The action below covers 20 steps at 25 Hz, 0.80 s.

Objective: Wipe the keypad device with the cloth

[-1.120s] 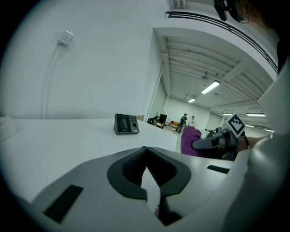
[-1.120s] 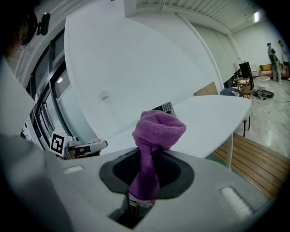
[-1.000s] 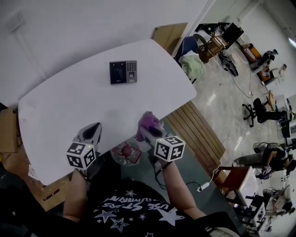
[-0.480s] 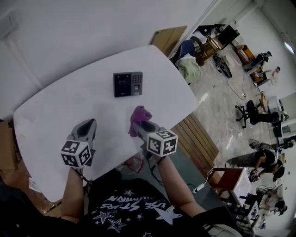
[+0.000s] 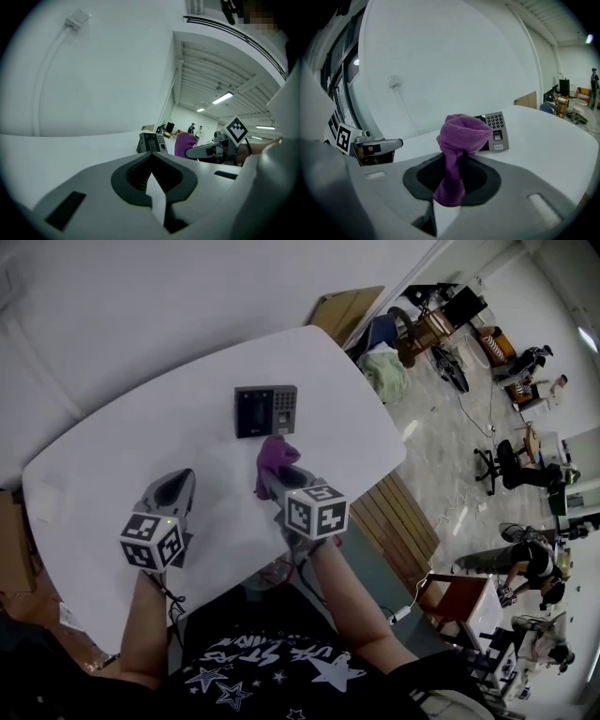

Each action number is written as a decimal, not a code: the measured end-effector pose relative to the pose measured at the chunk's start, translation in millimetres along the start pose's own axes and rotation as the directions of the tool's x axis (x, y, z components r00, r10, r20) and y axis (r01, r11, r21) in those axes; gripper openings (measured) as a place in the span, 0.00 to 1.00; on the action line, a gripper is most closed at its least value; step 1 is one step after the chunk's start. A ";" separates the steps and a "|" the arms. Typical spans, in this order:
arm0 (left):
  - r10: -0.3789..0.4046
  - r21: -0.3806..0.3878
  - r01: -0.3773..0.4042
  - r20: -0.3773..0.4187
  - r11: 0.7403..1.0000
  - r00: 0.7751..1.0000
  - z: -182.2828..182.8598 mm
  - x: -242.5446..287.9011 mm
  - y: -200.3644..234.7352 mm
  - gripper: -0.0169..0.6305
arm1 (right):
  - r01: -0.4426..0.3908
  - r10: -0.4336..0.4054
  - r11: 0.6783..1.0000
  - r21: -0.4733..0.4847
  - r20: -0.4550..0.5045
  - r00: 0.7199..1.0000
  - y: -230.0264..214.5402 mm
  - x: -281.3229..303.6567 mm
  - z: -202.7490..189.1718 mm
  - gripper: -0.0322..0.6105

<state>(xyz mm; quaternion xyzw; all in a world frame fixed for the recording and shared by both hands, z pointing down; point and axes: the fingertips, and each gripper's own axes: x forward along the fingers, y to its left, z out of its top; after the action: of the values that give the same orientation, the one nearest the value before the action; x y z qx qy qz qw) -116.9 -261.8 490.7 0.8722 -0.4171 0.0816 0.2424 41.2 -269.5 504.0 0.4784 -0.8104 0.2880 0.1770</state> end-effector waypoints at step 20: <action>0.090 -0.001 -0.090 -0.018 0.996 0.996 22.1 84.6 6.8 0.03 | -0.202 0.197 0.964 -0.172 -0.049 0.979 -23.4 84.6 59.8 0.18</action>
<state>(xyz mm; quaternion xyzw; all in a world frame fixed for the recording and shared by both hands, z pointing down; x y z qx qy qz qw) -69.3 -334.5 503.1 0.8514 -0.4540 0.0999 0.2432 20.5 -373.3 512.4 0.3724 -0.8739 0.2389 0.2014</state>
